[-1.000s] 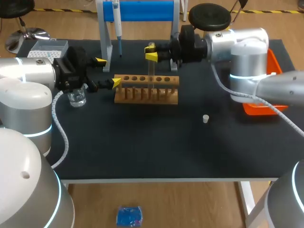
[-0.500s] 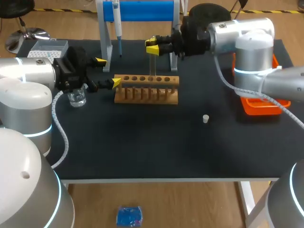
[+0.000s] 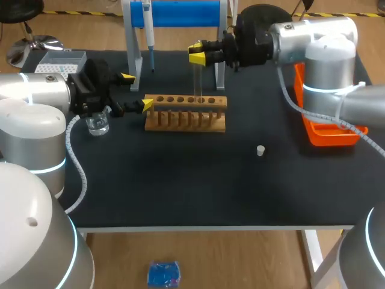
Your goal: Invert the test tube, pick up the pipette, mount the tip to pipette, aspirate from beaker and dispense into the tube, eject the tip, return the pipette, and cap with the stopper.
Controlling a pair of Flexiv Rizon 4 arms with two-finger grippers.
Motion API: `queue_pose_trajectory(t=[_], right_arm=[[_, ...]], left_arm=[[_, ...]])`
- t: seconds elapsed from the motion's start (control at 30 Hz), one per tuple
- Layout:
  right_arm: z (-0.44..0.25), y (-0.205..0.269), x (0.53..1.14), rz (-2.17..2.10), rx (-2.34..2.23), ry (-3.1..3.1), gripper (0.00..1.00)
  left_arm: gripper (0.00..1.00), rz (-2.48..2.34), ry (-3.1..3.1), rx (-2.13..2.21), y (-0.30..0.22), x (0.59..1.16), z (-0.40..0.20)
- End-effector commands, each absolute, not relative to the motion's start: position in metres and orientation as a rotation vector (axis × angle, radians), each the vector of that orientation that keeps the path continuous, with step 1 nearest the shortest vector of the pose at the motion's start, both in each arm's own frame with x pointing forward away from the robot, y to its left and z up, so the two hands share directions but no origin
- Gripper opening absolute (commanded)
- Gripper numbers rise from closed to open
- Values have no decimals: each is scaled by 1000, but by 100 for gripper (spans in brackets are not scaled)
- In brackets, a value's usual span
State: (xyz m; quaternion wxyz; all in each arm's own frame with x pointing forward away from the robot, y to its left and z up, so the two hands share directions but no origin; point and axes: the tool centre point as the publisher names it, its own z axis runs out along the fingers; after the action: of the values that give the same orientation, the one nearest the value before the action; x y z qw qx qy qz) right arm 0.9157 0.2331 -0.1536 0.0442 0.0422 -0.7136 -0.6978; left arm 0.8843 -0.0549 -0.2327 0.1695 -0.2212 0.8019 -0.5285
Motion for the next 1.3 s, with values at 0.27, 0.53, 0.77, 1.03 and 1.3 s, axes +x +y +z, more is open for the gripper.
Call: queue_pose_trajectory(t=[0.27,0.53,0.77,1.03,1.3], right_arm=[[-153,233,915,-2132,126,-2185,0],[-150,239,931,-1966,-385,-1913,0],[-146,243,952,-1704,-856,-1600,0],[-149,246,957,-1473,-1061,-1437,0],[-148,248,958,-1497,-1041,-1438,0]], left_arm=[[100,-1499,2285,-628,-55,885,-232],[100,-1499,2285,-628,-55,885,-232],[100,-1499,2285,-628,-55,885,-232],[100,-1499,2285,-628,-55,885,-232],[100,-1499,2285,-628,-55,885,-232]])
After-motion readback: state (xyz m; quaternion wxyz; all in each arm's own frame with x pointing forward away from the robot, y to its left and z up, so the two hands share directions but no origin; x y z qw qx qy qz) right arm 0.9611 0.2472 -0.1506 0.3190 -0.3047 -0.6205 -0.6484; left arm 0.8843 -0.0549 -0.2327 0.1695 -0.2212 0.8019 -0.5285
